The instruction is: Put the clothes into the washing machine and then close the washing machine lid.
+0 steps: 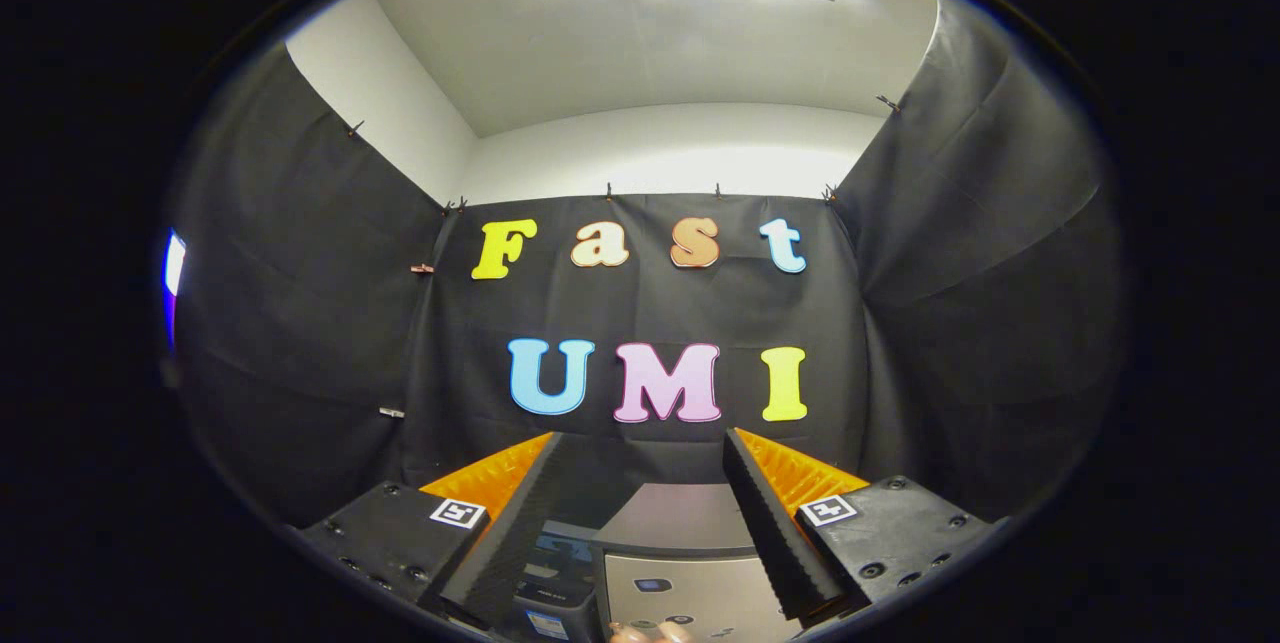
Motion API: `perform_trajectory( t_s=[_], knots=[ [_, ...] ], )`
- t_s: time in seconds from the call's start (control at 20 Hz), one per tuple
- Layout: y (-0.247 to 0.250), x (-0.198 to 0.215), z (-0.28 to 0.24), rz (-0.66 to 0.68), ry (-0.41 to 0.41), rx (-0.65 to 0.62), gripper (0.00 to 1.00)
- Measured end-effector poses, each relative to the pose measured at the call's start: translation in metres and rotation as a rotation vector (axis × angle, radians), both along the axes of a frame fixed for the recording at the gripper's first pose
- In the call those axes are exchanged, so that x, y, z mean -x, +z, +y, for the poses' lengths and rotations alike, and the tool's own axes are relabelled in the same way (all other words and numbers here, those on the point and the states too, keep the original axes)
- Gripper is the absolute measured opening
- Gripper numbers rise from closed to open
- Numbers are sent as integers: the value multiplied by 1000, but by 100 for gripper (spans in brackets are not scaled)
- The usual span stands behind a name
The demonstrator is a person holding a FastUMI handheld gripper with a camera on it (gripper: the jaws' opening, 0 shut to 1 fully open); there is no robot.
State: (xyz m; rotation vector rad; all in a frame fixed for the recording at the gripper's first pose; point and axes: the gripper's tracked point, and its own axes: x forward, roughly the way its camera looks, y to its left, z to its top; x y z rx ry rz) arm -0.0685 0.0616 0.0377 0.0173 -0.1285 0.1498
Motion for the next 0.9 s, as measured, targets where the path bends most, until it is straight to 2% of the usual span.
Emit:
perform_trajectory(
  t_s=[0.9],
  knots=[
    [-2,0,-9,12,-11,-7,98]
  ],
)
